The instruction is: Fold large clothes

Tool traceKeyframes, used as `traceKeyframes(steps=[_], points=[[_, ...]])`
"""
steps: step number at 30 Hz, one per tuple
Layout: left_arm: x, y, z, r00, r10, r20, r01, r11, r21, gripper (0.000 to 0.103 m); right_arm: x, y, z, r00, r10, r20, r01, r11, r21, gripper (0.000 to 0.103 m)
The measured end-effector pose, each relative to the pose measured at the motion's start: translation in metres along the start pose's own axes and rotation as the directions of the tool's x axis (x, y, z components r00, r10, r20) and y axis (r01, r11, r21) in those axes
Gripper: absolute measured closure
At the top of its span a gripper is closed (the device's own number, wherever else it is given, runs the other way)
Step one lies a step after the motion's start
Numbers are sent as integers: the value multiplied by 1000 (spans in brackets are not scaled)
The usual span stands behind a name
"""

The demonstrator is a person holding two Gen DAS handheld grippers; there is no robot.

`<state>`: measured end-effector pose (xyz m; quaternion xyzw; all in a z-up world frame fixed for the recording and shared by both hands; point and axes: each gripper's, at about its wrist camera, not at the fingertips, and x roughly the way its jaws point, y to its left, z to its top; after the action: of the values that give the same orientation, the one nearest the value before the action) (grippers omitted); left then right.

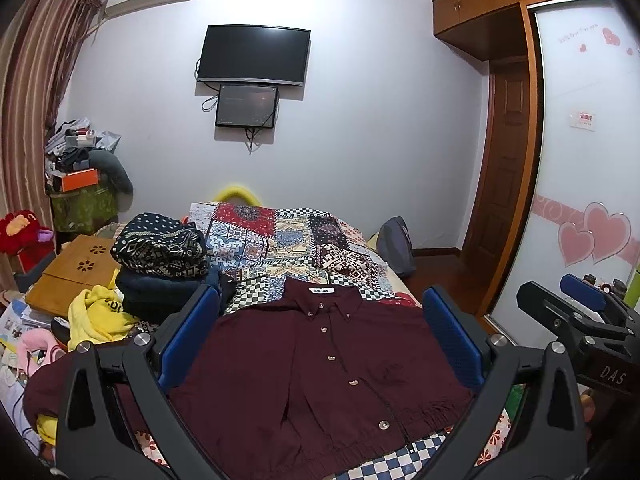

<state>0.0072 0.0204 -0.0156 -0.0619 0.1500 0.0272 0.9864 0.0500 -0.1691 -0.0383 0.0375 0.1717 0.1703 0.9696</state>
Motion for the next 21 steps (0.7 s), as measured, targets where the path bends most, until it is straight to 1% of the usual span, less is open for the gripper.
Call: traceKeyframes(steps=[4,21], points=[[0,-1,-1,1000,12,3,-12,1000,10,1,0,1,0,1000,0,0,0,1000,2,0],[3,-1,-2,1000,9,-5,-9,1000,8,0,3,1,-1,1000,3,-13,-3,1000,2,0]])
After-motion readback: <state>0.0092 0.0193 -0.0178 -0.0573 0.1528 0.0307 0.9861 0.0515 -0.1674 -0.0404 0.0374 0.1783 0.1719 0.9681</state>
